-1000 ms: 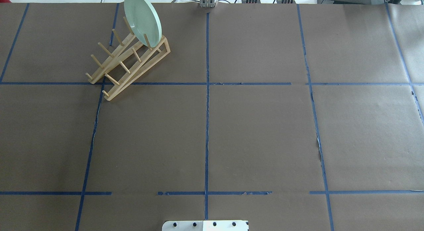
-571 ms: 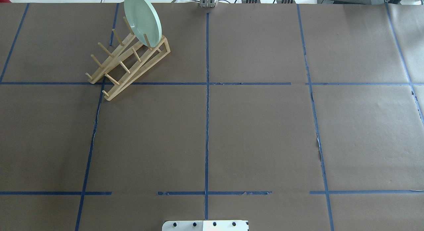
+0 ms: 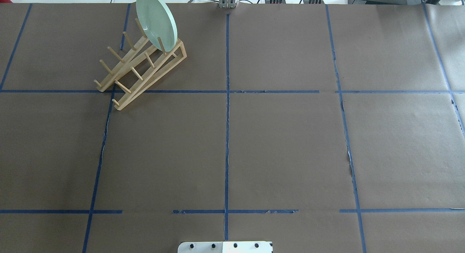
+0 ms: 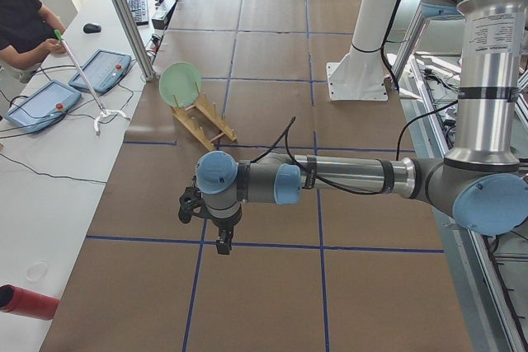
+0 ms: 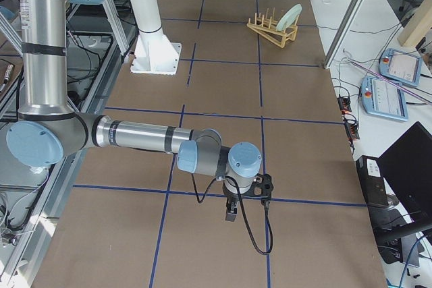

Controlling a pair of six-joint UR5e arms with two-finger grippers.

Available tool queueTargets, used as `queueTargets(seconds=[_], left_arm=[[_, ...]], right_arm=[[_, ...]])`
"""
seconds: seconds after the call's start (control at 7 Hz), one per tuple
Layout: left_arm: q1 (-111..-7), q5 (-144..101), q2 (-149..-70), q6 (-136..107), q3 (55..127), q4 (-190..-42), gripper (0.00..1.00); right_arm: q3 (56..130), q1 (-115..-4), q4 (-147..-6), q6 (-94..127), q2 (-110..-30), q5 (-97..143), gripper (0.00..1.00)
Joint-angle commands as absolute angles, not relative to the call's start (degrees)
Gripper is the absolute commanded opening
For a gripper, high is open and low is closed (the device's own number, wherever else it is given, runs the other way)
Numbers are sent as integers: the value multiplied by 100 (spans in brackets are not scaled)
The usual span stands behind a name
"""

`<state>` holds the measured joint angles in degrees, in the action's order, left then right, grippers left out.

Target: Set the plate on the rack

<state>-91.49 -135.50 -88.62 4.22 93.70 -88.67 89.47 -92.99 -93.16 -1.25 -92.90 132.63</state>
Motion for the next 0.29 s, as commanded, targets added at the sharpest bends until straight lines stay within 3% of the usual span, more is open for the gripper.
queueTargets(seconds=[0.0,0.14], left_arm=[[-9149,-13553,-8859,422,9395,-8868,100],[-9149,-13553,-8851,422,9369,-8877,100]], right_arm=[[8947,-9299,-9316,-132,-9290,13263,100],[8947,-9299,-9316,-123,-9290,13263,100]])
